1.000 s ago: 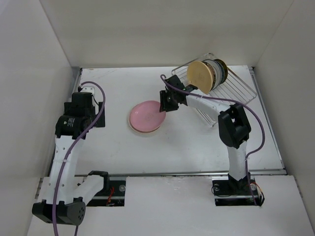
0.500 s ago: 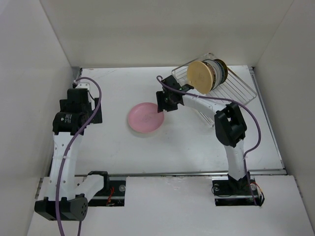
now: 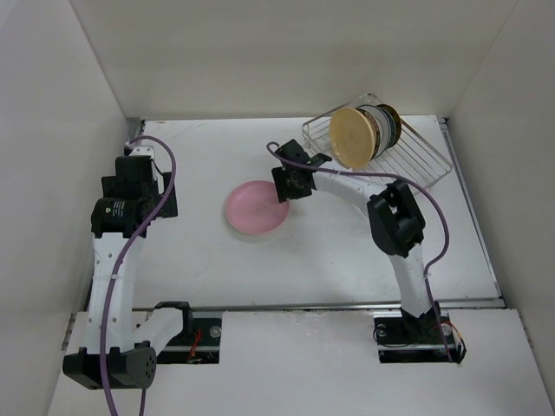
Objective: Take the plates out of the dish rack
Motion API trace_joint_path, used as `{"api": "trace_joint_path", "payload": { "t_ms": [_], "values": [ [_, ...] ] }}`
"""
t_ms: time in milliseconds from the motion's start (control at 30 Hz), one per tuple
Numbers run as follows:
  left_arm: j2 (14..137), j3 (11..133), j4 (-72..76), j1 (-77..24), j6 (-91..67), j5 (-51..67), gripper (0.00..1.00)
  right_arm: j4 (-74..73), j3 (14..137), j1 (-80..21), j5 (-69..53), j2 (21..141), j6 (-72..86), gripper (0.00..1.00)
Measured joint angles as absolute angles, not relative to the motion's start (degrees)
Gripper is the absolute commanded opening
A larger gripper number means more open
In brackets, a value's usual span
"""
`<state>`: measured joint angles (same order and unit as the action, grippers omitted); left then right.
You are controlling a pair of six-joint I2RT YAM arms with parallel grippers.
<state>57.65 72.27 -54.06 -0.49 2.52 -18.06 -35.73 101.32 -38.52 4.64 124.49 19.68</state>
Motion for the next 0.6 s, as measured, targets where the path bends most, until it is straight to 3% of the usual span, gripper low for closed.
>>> {"api": "trace_joint_path", "payload": {
  "t_ms": [600],
  "values": [
    [58.11, 72.27, -54.06, -0.49, 2.61, -19.20, 1.00, -35.48, 103.13, -39.11, 9.28, 127.68, 18.65, 0.60]
  ]
}}
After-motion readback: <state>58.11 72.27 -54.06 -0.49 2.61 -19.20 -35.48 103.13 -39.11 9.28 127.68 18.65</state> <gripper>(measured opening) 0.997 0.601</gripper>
